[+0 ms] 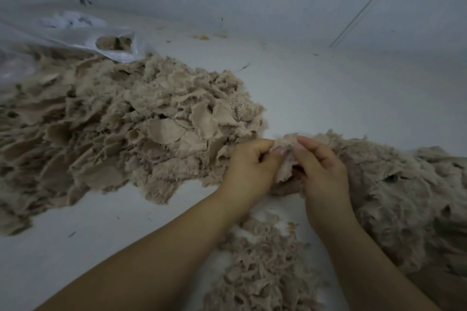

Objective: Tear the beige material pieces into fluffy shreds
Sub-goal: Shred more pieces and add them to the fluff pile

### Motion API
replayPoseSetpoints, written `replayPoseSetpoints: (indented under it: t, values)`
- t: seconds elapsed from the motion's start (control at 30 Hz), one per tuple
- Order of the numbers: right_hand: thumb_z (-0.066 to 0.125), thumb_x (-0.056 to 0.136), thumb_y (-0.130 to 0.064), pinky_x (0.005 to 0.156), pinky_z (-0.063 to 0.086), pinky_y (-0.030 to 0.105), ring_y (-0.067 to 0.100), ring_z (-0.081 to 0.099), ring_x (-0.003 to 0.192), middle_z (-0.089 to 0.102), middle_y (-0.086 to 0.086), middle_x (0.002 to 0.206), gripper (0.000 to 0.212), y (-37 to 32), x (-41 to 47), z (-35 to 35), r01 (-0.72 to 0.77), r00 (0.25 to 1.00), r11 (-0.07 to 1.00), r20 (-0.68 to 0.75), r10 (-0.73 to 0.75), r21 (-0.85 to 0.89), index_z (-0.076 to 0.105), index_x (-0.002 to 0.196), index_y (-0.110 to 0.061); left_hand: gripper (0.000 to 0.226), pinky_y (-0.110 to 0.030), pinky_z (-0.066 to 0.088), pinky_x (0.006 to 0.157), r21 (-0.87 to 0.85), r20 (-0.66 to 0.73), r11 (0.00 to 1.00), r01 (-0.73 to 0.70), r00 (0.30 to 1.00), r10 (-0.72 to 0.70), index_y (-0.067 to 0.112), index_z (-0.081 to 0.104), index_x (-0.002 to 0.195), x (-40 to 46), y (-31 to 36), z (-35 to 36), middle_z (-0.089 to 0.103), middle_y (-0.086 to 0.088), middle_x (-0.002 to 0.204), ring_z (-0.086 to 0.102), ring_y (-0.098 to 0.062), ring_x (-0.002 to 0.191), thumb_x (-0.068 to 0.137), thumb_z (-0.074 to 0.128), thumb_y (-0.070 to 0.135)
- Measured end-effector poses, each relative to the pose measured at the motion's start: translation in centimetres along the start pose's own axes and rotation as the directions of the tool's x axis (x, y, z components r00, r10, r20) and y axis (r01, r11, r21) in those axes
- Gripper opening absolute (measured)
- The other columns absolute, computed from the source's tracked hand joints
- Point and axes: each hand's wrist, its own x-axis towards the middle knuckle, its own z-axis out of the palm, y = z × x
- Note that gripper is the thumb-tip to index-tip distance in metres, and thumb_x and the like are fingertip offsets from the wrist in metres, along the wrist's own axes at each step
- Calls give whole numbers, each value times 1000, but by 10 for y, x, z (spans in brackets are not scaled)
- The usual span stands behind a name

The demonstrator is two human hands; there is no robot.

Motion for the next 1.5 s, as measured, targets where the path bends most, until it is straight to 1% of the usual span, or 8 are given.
replayPoseSetpoints:
  t: [0.13, 0.37, 0.63, 0.77, 0.93, 1.1, 1.2, 1.5]
  values:
    - [69, 92, -10, 60, 53, 16, 3, 68, 65, 75, -6, 76, 8, 2, 1, -1, 51, 998, 994, 31, -48, -97, 73, 93, -17, 33, -38, 43, 55, -189, -16, 973, 130, 991, -136, -14, 59, 89, -3, -7, -5, 55, -37, 73, 48, -22, 61, 100, 53, 16]
    - [68, 93, -13, 59, 54, 28, 12, 60, 63, 67, -8, 67, 9, 4, 5, -1, 18, 1000, 997, -16, -19, -81, 71, 89, -20, 43, -25, 26, 49, -135, -171, 989, 68, 981, -91, 2, 36, 62, -4, -7, -21, 29, -3, 57, 26, -13, 52, 95, 61, 14]
    - [64, 93, -3, 42, 45, 19, 7, 54, 45, 69, -3, 64, 15, 0, 2, 0, 27, 994, 999, 104, -24, -28, 69, 94, -17, 19, -42, 43, 51, -63, -243, 998, 8, 970, -24, -5, 57, 85, -1, 0, -15, 46, -27, 68, 40, -27, 55, 95, 60, 11]
    - [66, 93, -5, 52, 55, 25, 17, 65, 58, 75, 6, 75, 13, 2, 2, 1, -9, 987, 999, 157, 14, -36, 70, 100, -15, 16, -17, 42, 64, 307, -283, 943, -127, 934, 217, 17, 61, 78, 1, 4, -16, 49, 10, 76, 47, -1, 66, 90, 65, 8]
    - [52, 98, 4, 49, 53, 25, 17, 69, 59, 73, 10, 72, 19, 2, 1, 0, -76, 977, 995, 207, 61, 64, 67, 104, -6, 34, -40, 49, 58, 719, 129, 588, -370, 903, 411, 8, 72, 101, -8, 4, -5, 57, -7, 85, 55, -26, 72, 97, 51, 33]
    - [61, 96, -8, 64, 60, 45, 38, 68, 76, 72, 26, 92, 11, 3, 5, -4, -92, 974, 994, 211, 78, 54, 71, 100, -8, 35, -32, 52, 76, 383, -123, 901, -205, 955, 270, 13, 67, 115, -8, 4, -20, 63, 5, 91, 60, -11, 86, 96, 46, 34]
    - [59, 94, -6, 68, 62, 46, 38, 72, 84, 74, 24, 96, 14, 3, 4, -3, -100, 970, 992, 231, 80, 77, 72, 101, -6, 42, -19, 44, 74, 422, -74, 905, -48, 993, 87, 21, 57, 125, -2, 0, -25, 46, 13, 101, 47, 0, 85, 90, 61, 44]
    - [69, 82, -31, 72, 62, 36, 33, 74, 92, 76, 16, 97, 28, 10, 6, -4, -46, 967, 998, 253, 34, 42, 71, 105, -14, 26, -27, 39, 47, 78, -39, 992, 99, 995, -96, 5, 62, 68, 1, -3, -23, 56, -4, 55, 47, -11, 49, 83, 77, 19]
